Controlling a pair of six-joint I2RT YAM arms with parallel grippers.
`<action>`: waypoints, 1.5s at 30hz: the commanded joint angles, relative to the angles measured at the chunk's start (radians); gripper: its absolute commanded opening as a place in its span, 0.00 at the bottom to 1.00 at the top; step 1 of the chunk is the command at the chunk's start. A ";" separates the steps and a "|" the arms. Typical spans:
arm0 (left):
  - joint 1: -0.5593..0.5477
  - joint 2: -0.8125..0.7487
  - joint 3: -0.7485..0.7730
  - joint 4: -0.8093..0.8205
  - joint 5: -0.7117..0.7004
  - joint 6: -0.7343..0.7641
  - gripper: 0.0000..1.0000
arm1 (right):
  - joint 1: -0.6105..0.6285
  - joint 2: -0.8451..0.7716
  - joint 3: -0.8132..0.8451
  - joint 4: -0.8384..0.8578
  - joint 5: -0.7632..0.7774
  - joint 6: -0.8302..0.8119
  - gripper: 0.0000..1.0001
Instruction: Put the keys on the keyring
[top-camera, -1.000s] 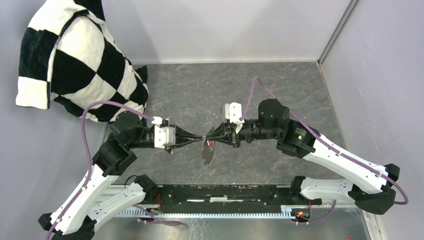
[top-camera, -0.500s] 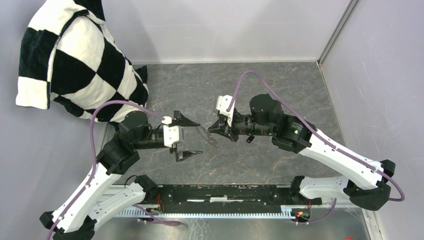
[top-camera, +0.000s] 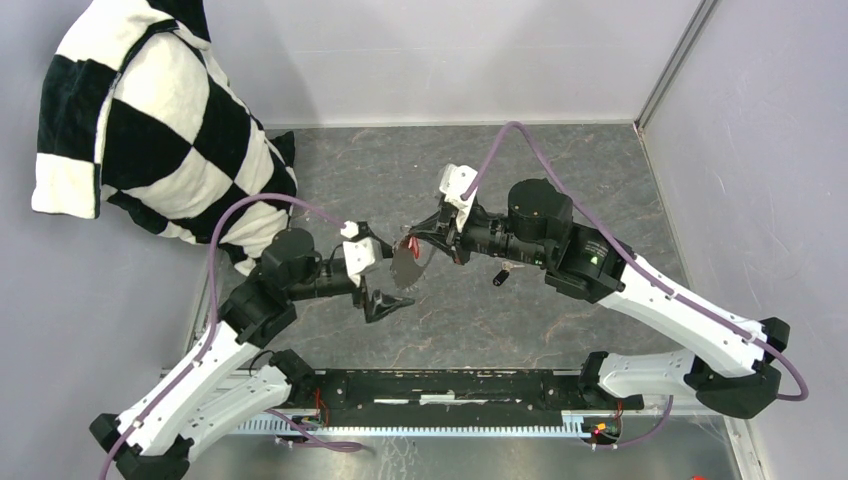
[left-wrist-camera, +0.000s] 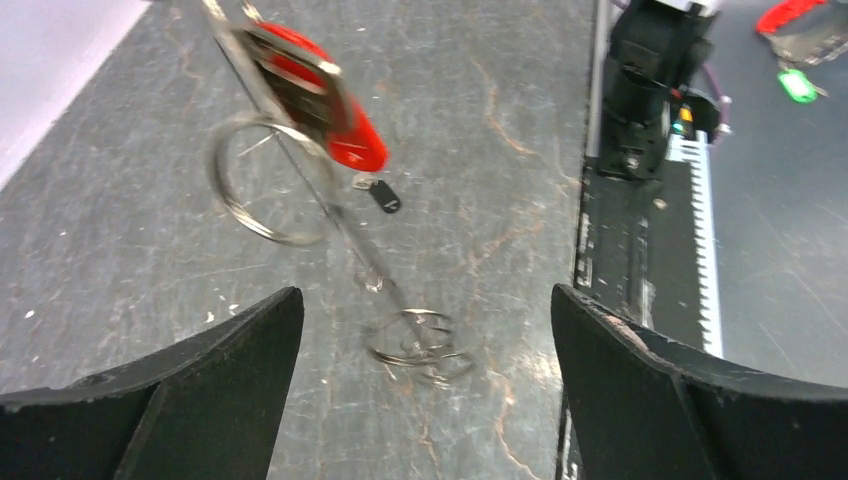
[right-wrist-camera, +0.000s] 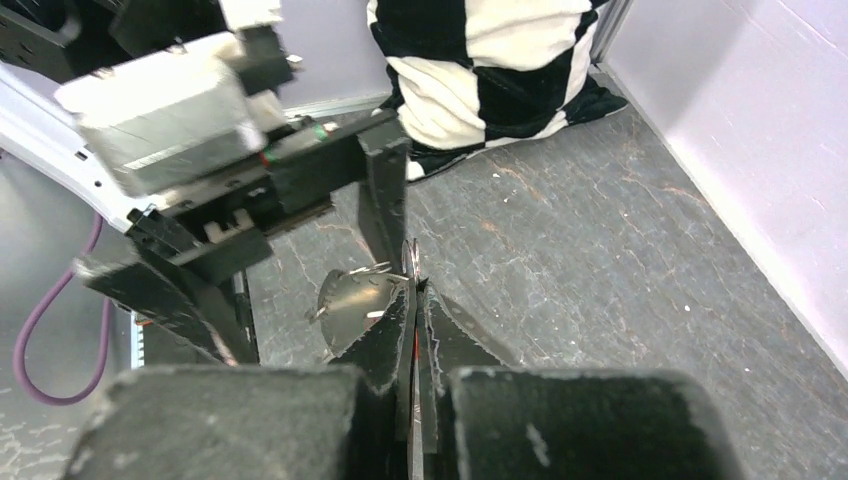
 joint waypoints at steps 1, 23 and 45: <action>-0.001 0.062 0.001 0.150 -0.118 -0.037 0.93 | -0.001 0.002 0.031 0.117 -0.008 0.041 0.01; -0.001 0.020 -0.047 0.304 -0.262 0.281 0.02 | -0.001 -0.161 -0.118 0.088 -0.007 0.158 0.50; -0.001 -0.222 -0.396 0.493 0.025 2.090 0.02 | -0.090 -0.258 -0.307 -0.022 0.180 0.617 0.76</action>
